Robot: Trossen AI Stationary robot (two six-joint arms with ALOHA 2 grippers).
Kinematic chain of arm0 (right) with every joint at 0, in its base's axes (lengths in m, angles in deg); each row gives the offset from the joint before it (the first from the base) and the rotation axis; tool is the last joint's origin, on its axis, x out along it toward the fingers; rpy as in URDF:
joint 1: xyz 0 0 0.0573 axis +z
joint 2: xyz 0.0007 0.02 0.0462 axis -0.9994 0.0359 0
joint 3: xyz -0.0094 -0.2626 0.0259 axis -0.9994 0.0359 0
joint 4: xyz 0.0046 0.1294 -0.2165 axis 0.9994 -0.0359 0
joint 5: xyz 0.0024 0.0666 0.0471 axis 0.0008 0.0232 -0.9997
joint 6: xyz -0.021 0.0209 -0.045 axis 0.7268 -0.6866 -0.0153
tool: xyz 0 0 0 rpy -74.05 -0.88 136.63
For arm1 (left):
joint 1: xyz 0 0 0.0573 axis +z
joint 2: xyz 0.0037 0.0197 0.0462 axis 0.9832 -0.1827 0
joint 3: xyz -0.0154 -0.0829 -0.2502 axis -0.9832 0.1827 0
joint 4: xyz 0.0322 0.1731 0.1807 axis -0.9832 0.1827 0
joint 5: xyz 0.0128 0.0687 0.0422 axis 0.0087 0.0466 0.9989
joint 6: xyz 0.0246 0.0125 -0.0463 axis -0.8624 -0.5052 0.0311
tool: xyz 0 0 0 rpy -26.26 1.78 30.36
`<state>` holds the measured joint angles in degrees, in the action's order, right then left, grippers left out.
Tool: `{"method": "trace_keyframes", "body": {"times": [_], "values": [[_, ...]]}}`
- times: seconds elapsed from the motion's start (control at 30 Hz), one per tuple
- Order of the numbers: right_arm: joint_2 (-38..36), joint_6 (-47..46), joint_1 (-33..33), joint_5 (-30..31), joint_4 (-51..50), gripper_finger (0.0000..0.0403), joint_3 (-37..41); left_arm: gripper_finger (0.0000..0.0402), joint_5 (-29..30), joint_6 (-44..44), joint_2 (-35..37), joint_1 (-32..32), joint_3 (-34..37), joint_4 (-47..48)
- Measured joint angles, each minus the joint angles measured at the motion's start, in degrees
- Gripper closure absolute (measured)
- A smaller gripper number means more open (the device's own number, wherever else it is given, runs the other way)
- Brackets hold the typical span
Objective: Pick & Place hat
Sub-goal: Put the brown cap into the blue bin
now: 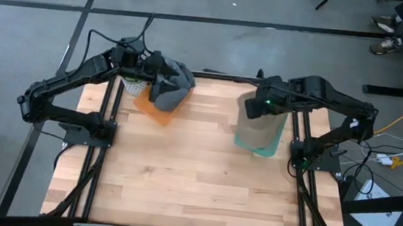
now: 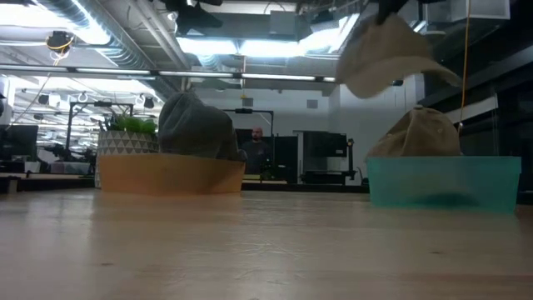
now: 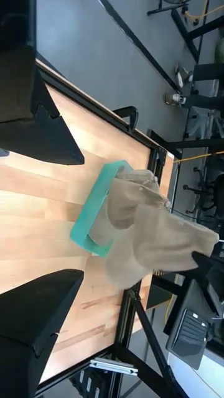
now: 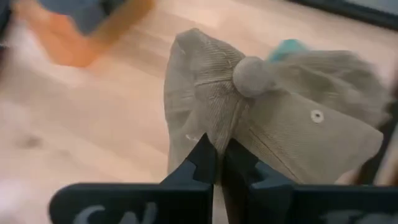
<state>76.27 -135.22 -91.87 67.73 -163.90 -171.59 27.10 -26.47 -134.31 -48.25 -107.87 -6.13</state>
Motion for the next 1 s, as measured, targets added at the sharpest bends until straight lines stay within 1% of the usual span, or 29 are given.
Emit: {"method": "trace_keyframes", "body": {"times": [0.07, 0.17, 0.37, 0.5, 0.67, 0.8, 1.0], "values": [[-0.11, 0.04, 0.0, 2.13, -0.15, 0.0391, 1.21, 0.0118, 0.0, 0.0, 0.0, 0.0, 0.0, 0.0], [-0.49, 1.55, 0.0, 3.71, -0.11, 0.0391, 3.72, 0.0119, 0.02, 0.0, 0.0, 0.0, 0.0, 0.0], [-2.66, 0.89, 0.0, 4.44, 0.18, 0.0391, 12.61, 0.0119, 0.03, 0.0, 0.0, 0.0, 0.01, 0.36], [-5.77, -1.13, -0.01, 4.45, 3.84, 0.0391, 19.83, 0.0119, 0.04, 0.0, 0.0, 0.0, 0.0, 0.66], [-10.93, -5.46, -0.02, 7.29, 8.58, 0.0391, 29.03, 0.0119, 0.04, -0.01, -0.02, 0.0, 0.0, 0.7], [-14.05, -5.12, -0.04, 7.39, 14.29, 0.0391, 35.9, 0.0119, 0.04, -0.02, -0.02, 0.0, 0.01, 0.83], [-15.52, -4.89, -0.04, 7.35, 23.21, 0.0391, 44.85, 0.0119, 0.04, -0.02, -0.04, 0.0, 0.0, 0.83]]}}
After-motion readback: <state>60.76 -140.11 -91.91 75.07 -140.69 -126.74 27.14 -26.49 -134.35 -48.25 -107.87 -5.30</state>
